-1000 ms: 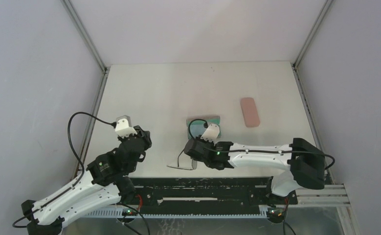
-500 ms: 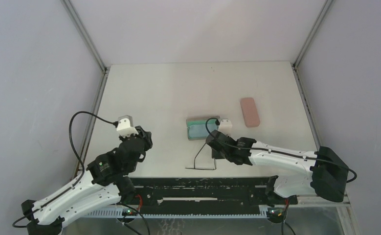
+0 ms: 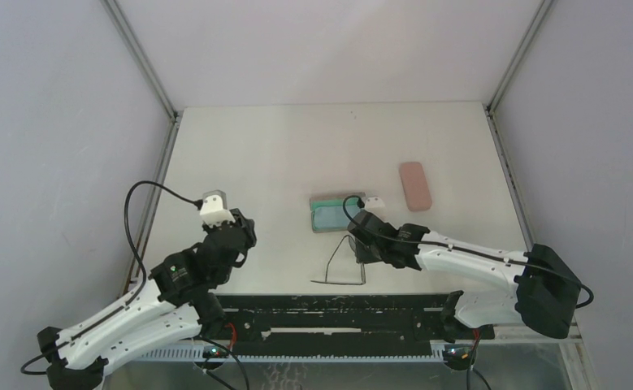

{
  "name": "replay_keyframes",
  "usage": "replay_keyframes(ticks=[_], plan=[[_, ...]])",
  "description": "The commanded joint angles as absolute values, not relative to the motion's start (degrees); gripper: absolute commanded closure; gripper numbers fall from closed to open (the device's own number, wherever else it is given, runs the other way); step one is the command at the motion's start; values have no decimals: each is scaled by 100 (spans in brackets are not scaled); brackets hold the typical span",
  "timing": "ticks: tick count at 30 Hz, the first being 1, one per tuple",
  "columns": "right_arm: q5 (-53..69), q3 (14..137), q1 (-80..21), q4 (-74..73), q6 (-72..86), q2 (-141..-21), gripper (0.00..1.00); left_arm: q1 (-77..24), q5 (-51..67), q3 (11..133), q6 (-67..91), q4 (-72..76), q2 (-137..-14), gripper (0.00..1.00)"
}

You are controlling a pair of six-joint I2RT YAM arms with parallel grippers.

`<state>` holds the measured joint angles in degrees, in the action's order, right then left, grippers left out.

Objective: Organize the sunglasses
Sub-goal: Adjust the sunglasses at the center of the board, then pick up the sunglasses from the center of the board.

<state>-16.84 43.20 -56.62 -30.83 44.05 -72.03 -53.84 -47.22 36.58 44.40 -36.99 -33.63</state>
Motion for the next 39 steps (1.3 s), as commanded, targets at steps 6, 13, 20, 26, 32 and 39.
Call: replay_keyframes(ticks=[6, 13, 20, 26, 32, 39], plan=[[-1319, 4360, -5516, -3075, 3750, -7092, 72, -5353, -4616, 3762, 4396, -3468, -3479, 57], [-1094, 4502, -5427, -3062, 3481, -7450, 78, -5360, -4593, 3771, 4313, -3387, -3557, 57], [-1110, 4723, -5427, -3096, 3378, -7713, 84, -5356, -4562, 3779, 4252, -3322, -3645, 58], [-1131, 4768, -5424, -3110, 3327, -7760, 83, -5353, -4570, 3745, 4254, -3316, -3613, 58], [-1144, 4892, -5420, -3189, 3245, -7893, 85, -5355, -4590, 3728, 4245, -3320, -3588, 58], [-1151, 4985, -5421, -3260, 3165, -8016, 91, -5353, -4554, 3718, 4223, -3329, -3587, 59]])
